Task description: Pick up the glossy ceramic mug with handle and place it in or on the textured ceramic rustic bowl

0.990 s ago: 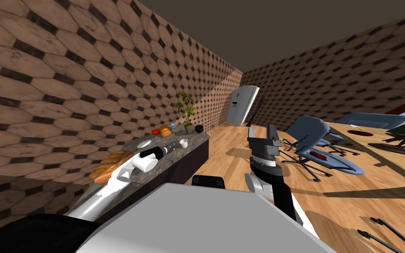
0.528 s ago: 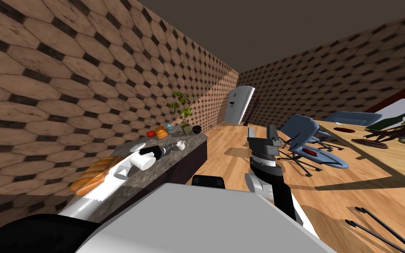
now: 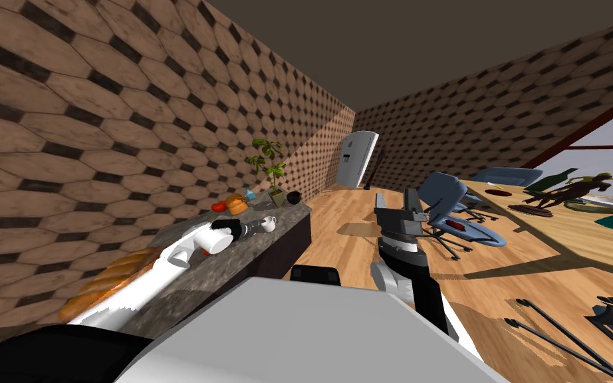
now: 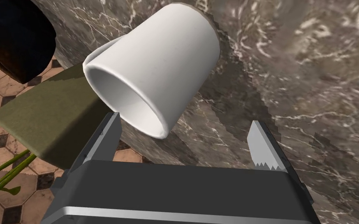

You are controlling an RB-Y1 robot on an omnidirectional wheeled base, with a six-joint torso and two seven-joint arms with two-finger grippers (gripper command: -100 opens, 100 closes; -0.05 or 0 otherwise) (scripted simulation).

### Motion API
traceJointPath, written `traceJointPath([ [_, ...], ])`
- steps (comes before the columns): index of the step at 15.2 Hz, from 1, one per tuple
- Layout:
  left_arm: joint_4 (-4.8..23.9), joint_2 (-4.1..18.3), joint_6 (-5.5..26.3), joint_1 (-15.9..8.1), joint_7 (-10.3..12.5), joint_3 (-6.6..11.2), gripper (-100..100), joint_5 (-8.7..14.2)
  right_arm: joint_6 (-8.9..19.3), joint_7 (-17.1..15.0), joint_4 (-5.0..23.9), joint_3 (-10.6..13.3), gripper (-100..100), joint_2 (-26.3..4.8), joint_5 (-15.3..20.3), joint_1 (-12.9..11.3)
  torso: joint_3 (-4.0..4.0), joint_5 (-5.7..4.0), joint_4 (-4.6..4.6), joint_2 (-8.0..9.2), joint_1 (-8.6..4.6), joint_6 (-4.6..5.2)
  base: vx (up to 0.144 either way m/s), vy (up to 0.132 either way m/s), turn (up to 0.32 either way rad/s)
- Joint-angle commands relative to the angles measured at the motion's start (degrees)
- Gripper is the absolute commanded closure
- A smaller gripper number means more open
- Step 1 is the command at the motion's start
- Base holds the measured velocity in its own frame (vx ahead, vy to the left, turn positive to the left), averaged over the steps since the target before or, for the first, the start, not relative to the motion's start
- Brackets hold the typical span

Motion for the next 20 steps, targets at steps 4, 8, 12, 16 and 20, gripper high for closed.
traceJointPath([
  [4, 0.83, 3.66, 5.99, -0.24, -1.55, 0.73, -100, 4.12, 0.00, 0.00, 0.00, 0.00, 0, 0.00, 0.00, 0.00, -0.01, 0.00, 0.00, -0.01, 0.01, -0.02, 0.048, -0.014, -0.091],
  [8, 1.15, 5.05, 9.68, -0.34, -2.12, 0.97, -100, 5.67, 0.00, 0.00, 0.00, 0.00, 0, 0.00, 0.00, 0.00, 0.02, 0.00, 0.01, 0.03, 0.01, 0.00, 0.036, -0.010, -0.078],
  [12, 1.74, 7.56, 14.30, -0.53, -3.18, 1.41, -100, 8.48, 0.00, 0.00, 0.00, 0.00, 0, 0.00, 0.00, 0.00, -0.01, -0.01, 0.00, -0.02, -0.01, 0.01, 0.049, -0.013, -0.099],
  [16, 2.24, 9.66, 18.15, -0.68, -4.07, 1.78, -100, 10.81, 0.00, 0.00, 0.00, 0.00, 0, 0.00, 0.00, 0.00, 0.01, 0.00, 0.00, 0.01, 0.00, -0.01, 0.040, -0.010, -0.069],
  [20, 2.78, 11.91, 22.21, -0.82, -5.03, 2.16, -100, 13.27, 0.00, 0.00, 0.00, 0.00, 0, 0.00, 0.00, 0.00, 0.04, 0.00, 0.01, 0.06, 0.01, -0.01, 0.031, -0.006, -0.077],
])
